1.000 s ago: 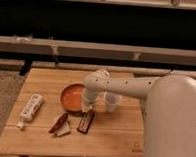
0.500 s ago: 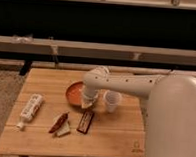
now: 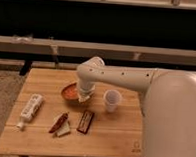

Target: Pick up the ceramic bowl

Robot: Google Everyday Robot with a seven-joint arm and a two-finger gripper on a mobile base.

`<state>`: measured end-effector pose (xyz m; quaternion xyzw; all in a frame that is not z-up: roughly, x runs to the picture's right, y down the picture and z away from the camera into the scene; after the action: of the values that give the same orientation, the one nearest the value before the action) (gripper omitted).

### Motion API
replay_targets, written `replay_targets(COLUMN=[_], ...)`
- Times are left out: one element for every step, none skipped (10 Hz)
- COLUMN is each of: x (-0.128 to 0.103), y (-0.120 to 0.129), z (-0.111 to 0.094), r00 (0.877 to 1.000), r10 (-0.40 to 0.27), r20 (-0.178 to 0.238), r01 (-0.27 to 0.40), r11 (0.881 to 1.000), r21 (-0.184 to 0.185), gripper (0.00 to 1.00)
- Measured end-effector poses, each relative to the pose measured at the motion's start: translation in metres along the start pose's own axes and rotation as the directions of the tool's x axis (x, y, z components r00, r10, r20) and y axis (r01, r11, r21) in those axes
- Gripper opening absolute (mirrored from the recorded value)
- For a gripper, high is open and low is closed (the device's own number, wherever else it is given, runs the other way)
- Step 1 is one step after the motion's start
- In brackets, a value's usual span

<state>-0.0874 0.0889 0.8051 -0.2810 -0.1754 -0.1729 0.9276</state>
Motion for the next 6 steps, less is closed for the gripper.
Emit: replay_targets(x=[-0.0026, -0.0047, -0.0069, -0.0053, -0.0043, -0.0047], y=[-0.0072, -0.0101, -0.0105, -0.0108, -0.0106, -0.0107], z=[-0.0088, -0.0104, -0.0103, -0.0105, -0.0107, -0.0106], r00=[0.998, 0.996, 0.996, 0.996, 0.996, 0.996], r10=[-0.06, -0.083, -0.087, -0.087, -0.085, -0.085], r20=[-0.01, -0.017, -0.016, -0.02, -0.02, -0.02], r01=[0.06, 0.083, 0.087, 0.088, 0.085, 0.086], r11=[0.998, 0.996, 0.996, 0.996, 0.996, 0.996], r21=[0.012, 0.017, 0.019, 0.021, 0.021, 0.021], gripper=[0.0, 0.0, 0.0, 0.0, 0.0, 0.0])
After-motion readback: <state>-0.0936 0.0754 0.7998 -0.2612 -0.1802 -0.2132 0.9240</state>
